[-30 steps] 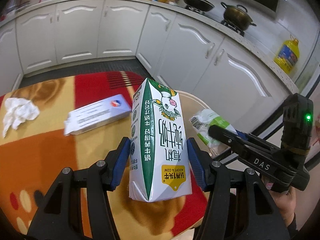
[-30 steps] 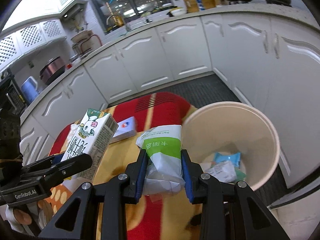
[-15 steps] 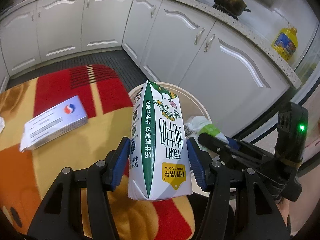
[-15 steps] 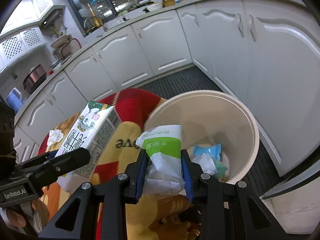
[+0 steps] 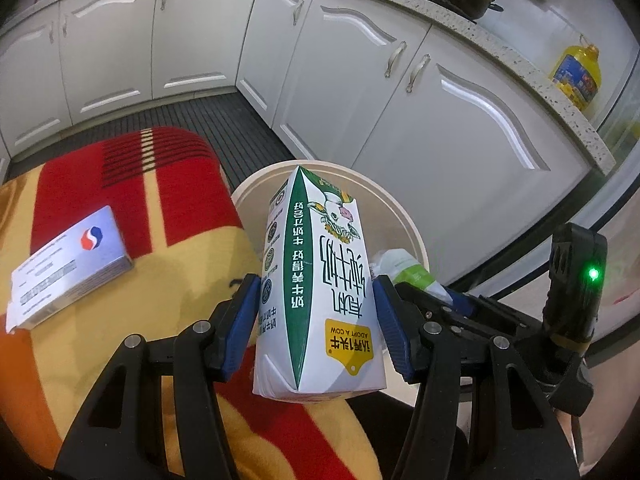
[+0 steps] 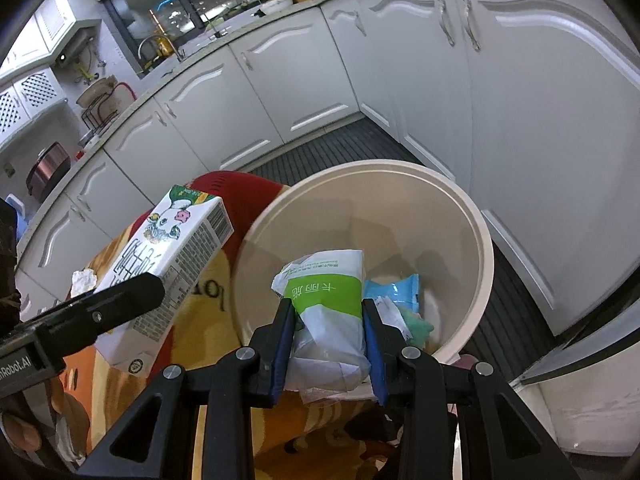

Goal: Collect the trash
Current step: 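Carry the milk carton and white-green bag to the bin and release both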

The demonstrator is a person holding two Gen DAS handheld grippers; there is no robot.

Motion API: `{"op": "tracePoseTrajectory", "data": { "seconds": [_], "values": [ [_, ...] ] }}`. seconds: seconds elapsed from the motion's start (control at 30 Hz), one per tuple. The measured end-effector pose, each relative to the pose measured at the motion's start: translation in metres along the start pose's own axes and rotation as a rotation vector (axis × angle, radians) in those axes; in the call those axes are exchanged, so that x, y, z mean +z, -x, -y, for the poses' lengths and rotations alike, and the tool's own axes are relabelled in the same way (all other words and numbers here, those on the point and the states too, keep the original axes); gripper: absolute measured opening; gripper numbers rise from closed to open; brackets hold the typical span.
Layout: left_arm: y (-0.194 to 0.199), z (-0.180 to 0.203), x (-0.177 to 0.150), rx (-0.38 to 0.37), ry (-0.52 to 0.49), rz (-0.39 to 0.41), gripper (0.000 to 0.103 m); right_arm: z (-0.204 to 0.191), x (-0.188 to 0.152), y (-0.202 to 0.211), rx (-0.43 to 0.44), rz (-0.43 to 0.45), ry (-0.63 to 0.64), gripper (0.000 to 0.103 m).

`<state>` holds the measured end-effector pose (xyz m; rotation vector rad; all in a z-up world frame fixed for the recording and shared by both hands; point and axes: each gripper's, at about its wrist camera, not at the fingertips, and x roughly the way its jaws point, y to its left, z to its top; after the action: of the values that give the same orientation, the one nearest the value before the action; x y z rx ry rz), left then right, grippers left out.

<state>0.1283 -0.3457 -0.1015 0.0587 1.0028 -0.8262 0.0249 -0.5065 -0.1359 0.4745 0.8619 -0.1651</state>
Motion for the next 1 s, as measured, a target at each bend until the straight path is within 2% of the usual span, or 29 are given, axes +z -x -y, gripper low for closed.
{"op": "tracePoseTrajectory", "data": {
  "seconds": [0.33, 1.0],
  "values": [
    [-0.018, -0.005, 0.004, -0.002, 0.021, -0.02, 0.056, 0.008, 0.003, -0.018, -0.021, -0.028, -0.011, 0.032],
    [-0.03, -0.007, 0.008, 0.011, 0.021, -0.039, 0.056, 0.009, 0.007, -0.028, -0.046, -0.047, -0.007, 0.032]
  ]
}}
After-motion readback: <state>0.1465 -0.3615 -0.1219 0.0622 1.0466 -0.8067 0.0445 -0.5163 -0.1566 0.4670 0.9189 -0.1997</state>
